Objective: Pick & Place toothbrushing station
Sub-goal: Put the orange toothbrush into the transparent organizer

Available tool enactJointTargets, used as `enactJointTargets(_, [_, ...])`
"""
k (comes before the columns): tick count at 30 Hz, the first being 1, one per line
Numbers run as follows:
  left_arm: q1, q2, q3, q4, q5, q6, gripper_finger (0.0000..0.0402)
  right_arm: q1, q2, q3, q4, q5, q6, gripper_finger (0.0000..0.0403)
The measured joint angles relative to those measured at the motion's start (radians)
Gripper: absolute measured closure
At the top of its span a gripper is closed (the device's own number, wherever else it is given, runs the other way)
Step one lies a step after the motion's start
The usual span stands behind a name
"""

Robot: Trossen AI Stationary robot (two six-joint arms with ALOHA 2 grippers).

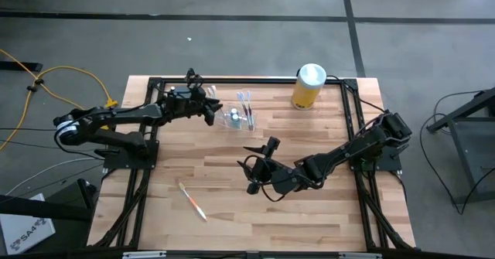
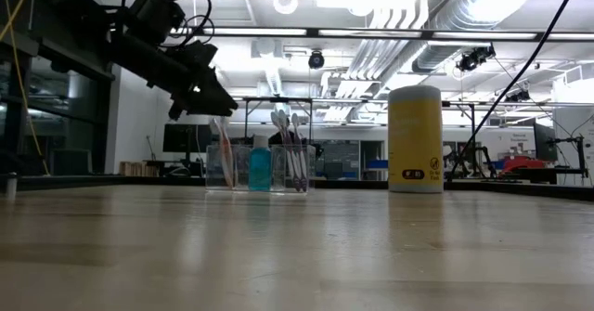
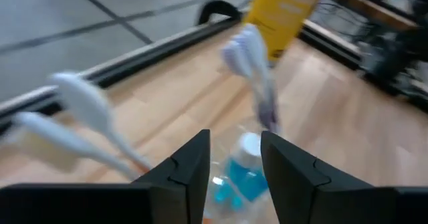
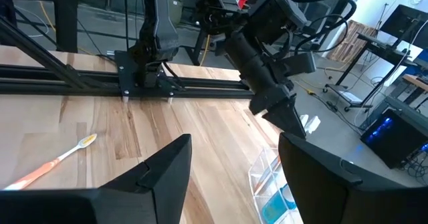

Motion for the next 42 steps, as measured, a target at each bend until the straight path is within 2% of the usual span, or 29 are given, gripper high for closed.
enactJointTargets(4, [-0.034, -0.022, 0.0, -0.002, 0.064, 0.004, 0.0271, 0.001, 0.0, 0.0, 0.0, -0.002, 0.0, 0.0186])
enactJointTargets(9, [-0.126, -0.098, 0.0, -0.035, 0.072, 0.083, 0.0272, 0.001, 0.0, 0.0, -0.003, -0.01, 0.004, 0.0186])
enactJointTargets(13, [-0.228, -0.191, 0.0, -0.154, 0.068, 0.119, 0.0277, 0.0, 0.0, 0.0, -0.027, -0.107, 0.071, 0.0186])
enactJointTargets(17, [-0.356, -0.29, 0.0, -0.31, 0.003, 0.132, 0.0279, -0.003, 0.0, 0.0, -0.091, -0.208, 0.147, 0.0186])
enactJointTargets(21, [-0.504, -0.375, 0.0, -0.436, -0.076, 0.179, 0.028, -0.003, 0.0, 0.0, -0.16, -0.213, 0.214, 0.0186])
enactJointTargets(25, [-0.64, -0.422, 0.0, -0.554, -0.104, 0.25, 0.028, -0.002, 0.0, 0.0, -0.183, -0.213, 0.241, 0.0186])
enactJointTargets(29, [-0.769, -0.414, 0.0, -0.653, -0.109, 0.251, 0.028, 0.0, 0.0, 0.0, -0.184, -0.253, 0.241, 0.0186])
enactJointTargets(32, [-0.871, -0.376, 0.0, -0.694, -0.166, 0.228, 0.028, 0.0, 0.0, 0.0, -0.183, -0.259, 0.241, 0.0186])
enactJointTargets(37, [-1.024, -0.284, 0.001, -0.696, -0.233, 0.177, 0.028, 0.0, 0.0, 0.0, -0.182, -0.259, 0.257, 0.0186])
enactJointTargets(42, [-1.123, -0.209, 0.002, -0.692, -0.247, 0.063, 0.028, -0.001, 0.0, 0.0, -0.182, -0.258, 0.266, 0.0186])
